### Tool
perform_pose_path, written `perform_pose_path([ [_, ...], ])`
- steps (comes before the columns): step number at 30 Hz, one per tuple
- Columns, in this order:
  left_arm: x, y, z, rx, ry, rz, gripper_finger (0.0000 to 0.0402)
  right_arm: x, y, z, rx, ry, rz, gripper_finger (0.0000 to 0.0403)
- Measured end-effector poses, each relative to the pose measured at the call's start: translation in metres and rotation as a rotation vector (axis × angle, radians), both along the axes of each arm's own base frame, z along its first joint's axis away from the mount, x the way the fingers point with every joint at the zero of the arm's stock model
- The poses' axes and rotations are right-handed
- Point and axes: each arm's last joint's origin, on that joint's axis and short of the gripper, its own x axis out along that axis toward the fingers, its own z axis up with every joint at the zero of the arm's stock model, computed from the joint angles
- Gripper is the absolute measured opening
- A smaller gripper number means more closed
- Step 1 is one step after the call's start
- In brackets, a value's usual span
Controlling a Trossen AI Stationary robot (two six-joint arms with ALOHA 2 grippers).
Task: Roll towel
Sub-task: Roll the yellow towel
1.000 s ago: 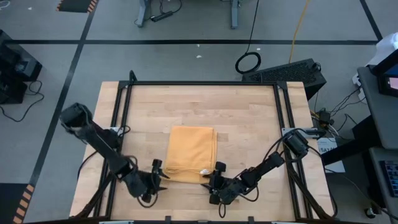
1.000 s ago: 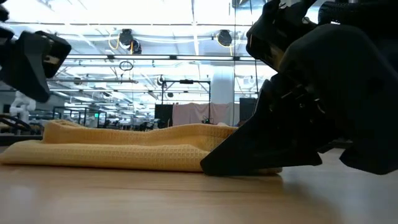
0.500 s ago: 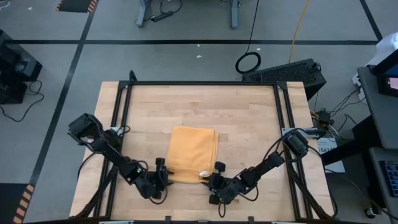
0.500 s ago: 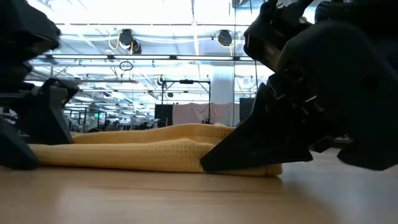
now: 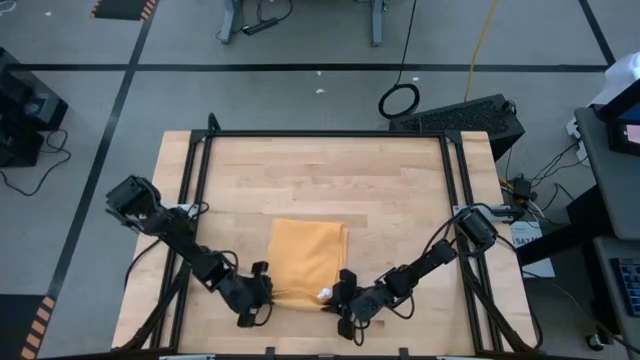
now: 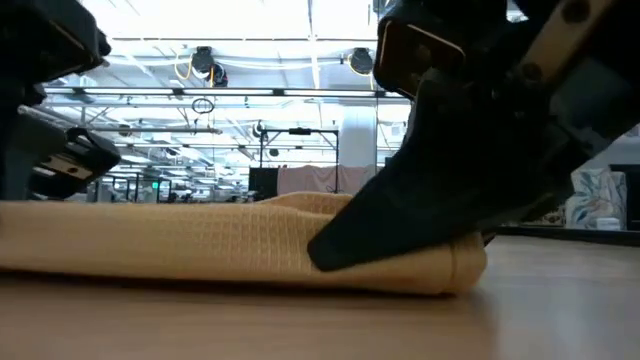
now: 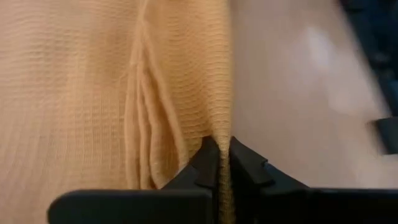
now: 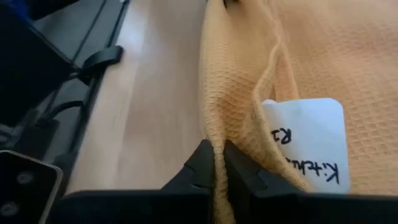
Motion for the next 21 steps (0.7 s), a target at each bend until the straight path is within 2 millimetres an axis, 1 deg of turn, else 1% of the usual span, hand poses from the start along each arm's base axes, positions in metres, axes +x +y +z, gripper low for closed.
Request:
perform_pose_path([
  [3,0.003,0.001,0.006,-0.086,0.033,-0.02,0.0025,0.002,-0.002,0.001,0.032,0.015,0.033,0.0009],
  [6,0.007,0.008,0.006,-0.11,0.06,0.019,0.0016,0.004,-0.005,0.0,-0.003,0.014,0.059,0.0016],
  [8,0.01,0.015,0.005,-0.134,0.102,0.078,0.0012,0.004,-0.006,0.001,-0.053,0.002,0.076,0.0028],
  [11,0.012,0.026,0.001,-0.16,0.189,0.164,0.001,0.003,-0.006,0.006,-0.149,-0.03,0.1,0.0062],
  [15,0.015,0.03,0.002,-0.205,0.225,0.178,0.0009,-0.003,0.0,0.021,-0.247,-0.068,0.178,0.0123],
  [18,0.019,0.03,0.004,-0.266,0.211,0.153,0.0008,-0.011,0.011,0.03,-0.328,-0.107,0.229,0.0162],
  [21,0.022,0.031,0.009,-0.308,0.194,0.159,0.0008,-0.024,0.027,0.03,-0.45,-0.138,0.271,0.0189],
])
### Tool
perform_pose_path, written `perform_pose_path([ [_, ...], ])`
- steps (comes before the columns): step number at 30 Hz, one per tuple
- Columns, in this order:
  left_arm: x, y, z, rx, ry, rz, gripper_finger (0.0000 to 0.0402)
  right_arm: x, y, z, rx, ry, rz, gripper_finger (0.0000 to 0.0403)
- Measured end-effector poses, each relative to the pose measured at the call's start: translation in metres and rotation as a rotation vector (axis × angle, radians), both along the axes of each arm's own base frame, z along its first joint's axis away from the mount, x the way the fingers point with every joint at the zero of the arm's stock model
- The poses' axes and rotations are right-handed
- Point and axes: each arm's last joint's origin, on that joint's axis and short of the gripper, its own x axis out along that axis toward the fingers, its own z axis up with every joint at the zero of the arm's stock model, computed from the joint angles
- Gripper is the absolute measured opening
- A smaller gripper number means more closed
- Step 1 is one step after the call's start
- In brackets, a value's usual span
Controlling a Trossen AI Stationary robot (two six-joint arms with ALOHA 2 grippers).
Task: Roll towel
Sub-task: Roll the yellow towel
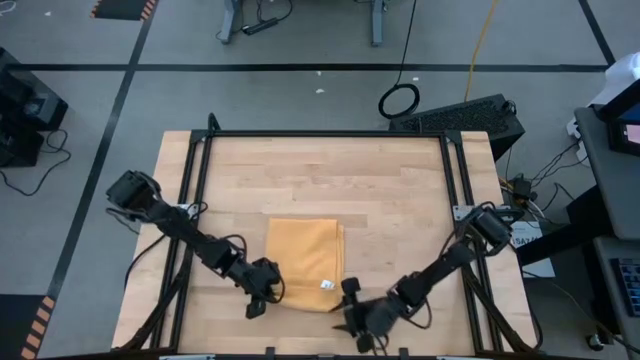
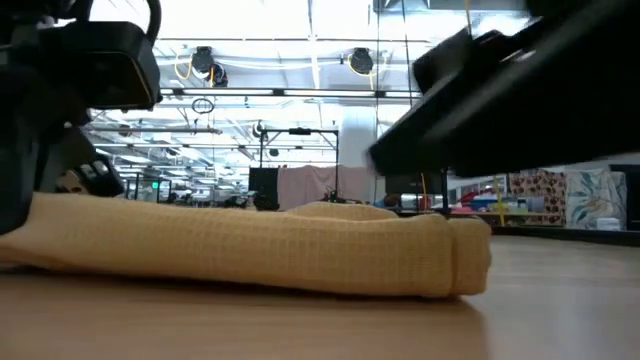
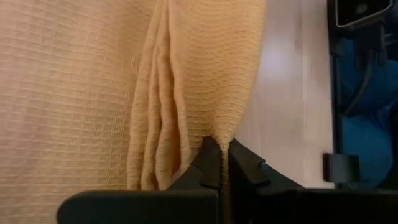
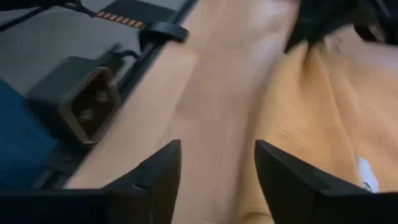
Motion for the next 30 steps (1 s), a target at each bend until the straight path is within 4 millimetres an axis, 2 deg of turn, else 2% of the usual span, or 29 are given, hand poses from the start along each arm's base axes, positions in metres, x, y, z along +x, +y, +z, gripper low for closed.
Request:
perform_pose_path([
  [7,0.003,0.006,0.009,-0.044,-0.011,0.055,0.0008,-0.014,0.02,-0.012,-0.132,-0.09,-0.062,0.0238],
  [11,0.003,0.007,0.01,-0.053,-0.005,0.071,0.0008,-0.01,0.015,-0.021,-0.14,-0.098,-0.142,0.025],
  [14,0.003,0.007,0.009,-0.057,0.009,0.085,0.0008,-0.003,0.005,-0.031,-0.136,-0.075,-0.182,0.0243],
  [21,0.003,0.008,0.009,-0.055,0.008,0.108,0.0012,0.008,-0.011,-0.044,-0.077,-0.034,-0.266,0.0174],
  [27,0.003,0.008,0.009,0.029,-0.048,0.131,0.0016,0.015,-0.02,-0.045,0.057,0.012,-0.297,0.0067],
  [30,0.0,0.006,0.008,0.094,-0.07,0.136,0.0033,0.019,-0.024,-0.044,0.132,0.041,-0.281,0.0015],
])
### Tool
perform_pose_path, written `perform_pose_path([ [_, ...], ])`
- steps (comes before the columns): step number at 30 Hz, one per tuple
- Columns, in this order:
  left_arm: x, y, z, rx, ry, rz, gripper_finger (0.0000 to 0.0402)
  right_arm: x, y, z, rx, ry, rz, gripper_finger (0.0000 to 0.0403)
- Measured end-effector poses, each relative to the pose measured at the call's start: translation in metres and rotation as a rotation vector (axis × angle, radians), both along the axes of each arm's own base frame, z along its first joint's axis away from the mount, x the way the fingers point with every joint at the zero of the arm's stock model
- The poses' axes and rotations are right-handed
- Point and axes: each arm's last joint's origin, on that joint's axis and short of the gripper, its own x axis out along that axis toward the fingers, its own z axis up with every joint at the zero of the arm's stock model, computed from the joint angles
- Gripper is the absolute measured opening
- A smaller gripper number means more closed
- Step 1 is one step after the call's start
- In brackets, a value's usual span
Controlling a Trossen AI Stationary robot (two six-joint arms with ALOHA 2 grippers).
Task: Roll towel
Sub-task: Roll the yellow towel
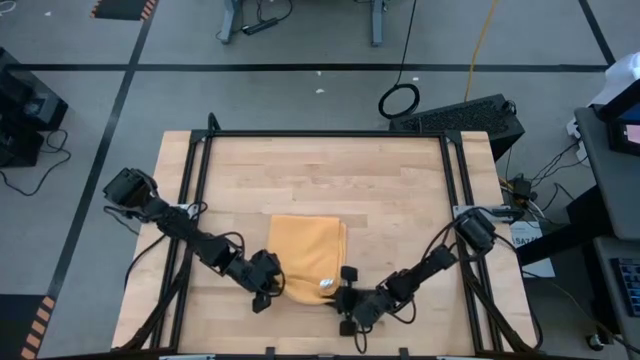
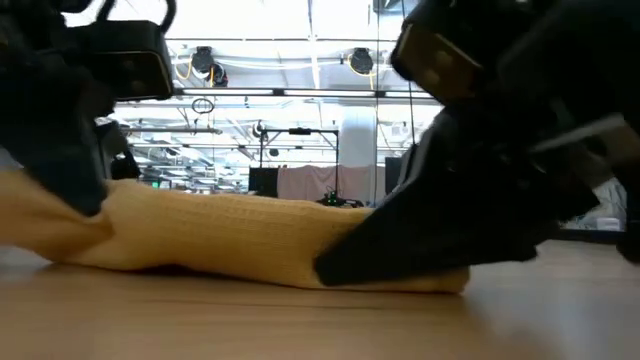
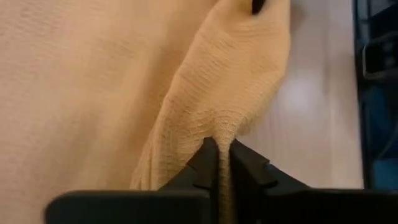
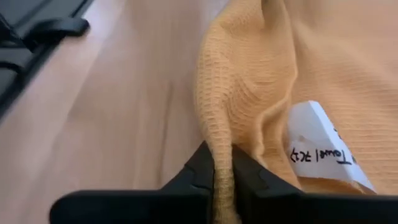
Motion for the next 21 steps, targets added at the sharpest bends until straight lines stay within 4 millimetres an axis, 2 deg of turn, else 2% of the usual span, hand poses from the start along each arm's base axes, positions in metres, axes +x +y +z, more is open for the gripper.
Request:
perform_pose_path([
  [6,-0.009,-0.009,-0.002,0.019,0.026,-0.042,0.0118,0.01,-0.012,0.004,0.226,0.042,-0.023,0.0013],
  [10,-0.015,-0.016,0.003,0.011,0.007,-0.081,0.0162,0.018,-0.023,0.009,0.36,0.095,0.025,0.0004],
  [16,-0.029,-0.021,0.017,0.033,-0.002,-0.134,0.0182,0.029,-0.044,0.02,0.554,0.162,0.046,0.0004],
  [21,-0.036,-0.034,0.033,0.188,-0.236,-0.143,0.0182,0.037,-0.063,0.028,0.686,0.185,0.009,0.0003],
])
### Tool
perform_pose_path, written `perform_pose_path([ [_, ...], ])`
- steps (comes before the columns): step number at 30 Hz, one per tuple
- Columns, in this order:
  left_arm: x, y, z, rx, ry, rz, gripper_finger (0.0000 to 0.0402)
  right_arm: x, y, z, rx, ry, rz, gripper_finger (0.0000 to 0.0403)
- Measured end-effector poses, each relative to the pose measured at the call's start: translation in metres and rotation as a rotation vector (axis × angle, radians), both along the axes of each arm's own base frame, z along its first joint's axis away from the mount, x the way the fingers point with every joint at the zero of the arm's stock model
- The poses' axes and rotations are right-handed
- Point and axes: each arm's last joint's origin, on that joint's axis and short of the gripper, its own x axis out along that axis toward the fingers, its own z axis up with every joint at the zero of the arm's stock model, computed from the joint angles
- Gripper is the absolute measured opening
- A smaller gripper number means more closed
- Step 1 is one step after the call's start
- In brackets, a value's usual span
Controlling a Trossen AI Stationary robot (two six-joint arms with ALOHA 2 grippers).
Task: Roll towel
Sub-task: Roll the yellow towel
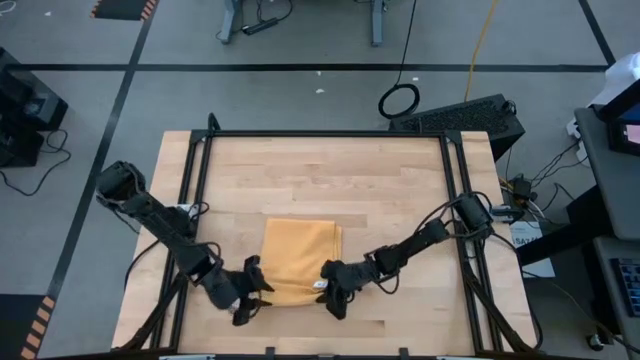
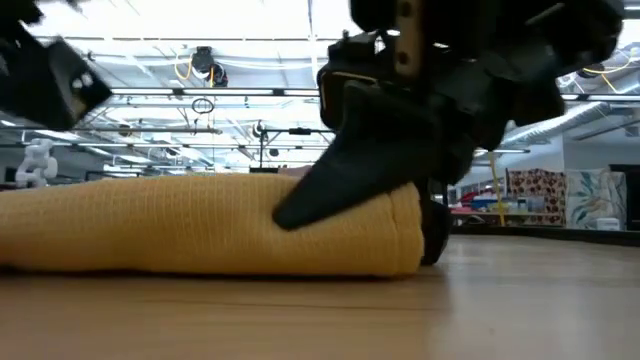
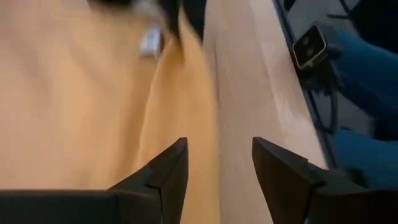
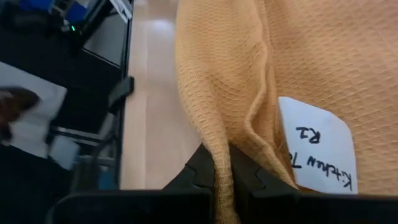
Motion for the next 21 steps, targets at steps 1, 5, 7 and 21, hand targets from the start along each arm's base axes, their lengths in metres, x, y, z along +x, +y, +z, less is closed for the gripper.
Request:
perform_pose_path([
  [1,-0.002,-0.004,0.0,0.049,-0.046,-0.002,0.0182,0.001,-0.004,0.001,0.024,0.009,-0.008,0.0003],
  [5,-0.007,-0.018,-0.011,0.209,-0.134,-0.029,0.0183,0.006,-0.016,0.001,0.1,0.048,-0.025,0.0004],
  [7,-0.007,-0.023,-0.021,0.247,-0.129,-0.038,0.0183,0.007,-0.019,0.001,0.117,0.064,-0.04,0.0004],
  [21,0.0,-0.021,-0.062,0.338,-0.01,-0.042,0.0142,0.007,-0.021,0.001,0.149,0.09,-0.074,0.0004],
])
